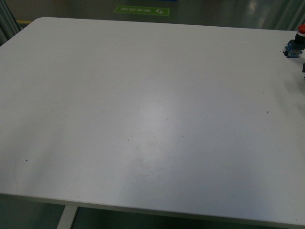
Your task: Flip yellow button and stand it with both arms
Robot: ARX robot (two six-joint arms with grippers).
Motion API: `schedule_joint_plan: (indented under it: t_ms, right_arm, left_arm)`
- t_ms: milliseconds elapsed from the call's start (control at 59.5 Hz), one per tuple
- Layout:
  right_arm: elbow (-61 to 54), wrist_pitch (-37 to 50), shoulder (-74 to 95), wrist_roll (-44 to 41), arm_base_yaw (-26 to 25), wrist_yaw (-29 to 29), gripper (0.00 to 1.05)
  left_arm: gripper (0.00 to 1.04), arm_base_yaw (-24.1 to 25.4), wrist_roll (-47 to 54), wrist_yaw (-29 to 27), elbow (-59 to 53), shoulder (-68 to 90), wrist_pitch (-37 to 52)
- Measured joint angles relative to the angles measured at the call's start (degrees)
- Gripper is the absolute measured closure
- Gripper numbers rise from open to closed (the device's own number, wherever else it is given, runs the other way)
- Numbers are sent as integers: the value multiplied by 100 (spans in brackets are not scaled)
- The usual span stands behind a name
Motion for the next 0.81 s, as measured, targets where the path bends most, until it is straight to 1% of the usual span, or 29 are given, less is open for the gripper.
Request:
schedule_joint_plan:
  t_ms: [34, 252, 303, 336, 404, 521, 807]
  right_arm:
    - [-2, -2, 0, -2, 4, -2, 48]
    - [-2, -81, 0, 2, 42, -31, 13]
    - [-2, -111, 0, 4, 48, -42, 6]
    - [-2, -125, 0, 11, 52, -42, 5]
    - [-2, -136, -7, 9, 57, -52, 8]
    - [-2, -203, -76, 28, 57, -70, 7]
    - [-55, -382, -610, 341, 118, -315, 7]
  left_arm:
    - [7, 0, 0, 0, 0, 0, 0]
    - [7, 0, 0, 0, 0, 0, 0]
    - [7, 0, 0, 0, 0, 0, 0]
    - [7, 0, 0, 0, 0, 0, 0]
    - [7, 0, 0, 0, 0, 0, 0]
    - [7, 0, 0, 0, 0, 0, 0]
    - [7, 0, 0, 0, 0, 0, 0]
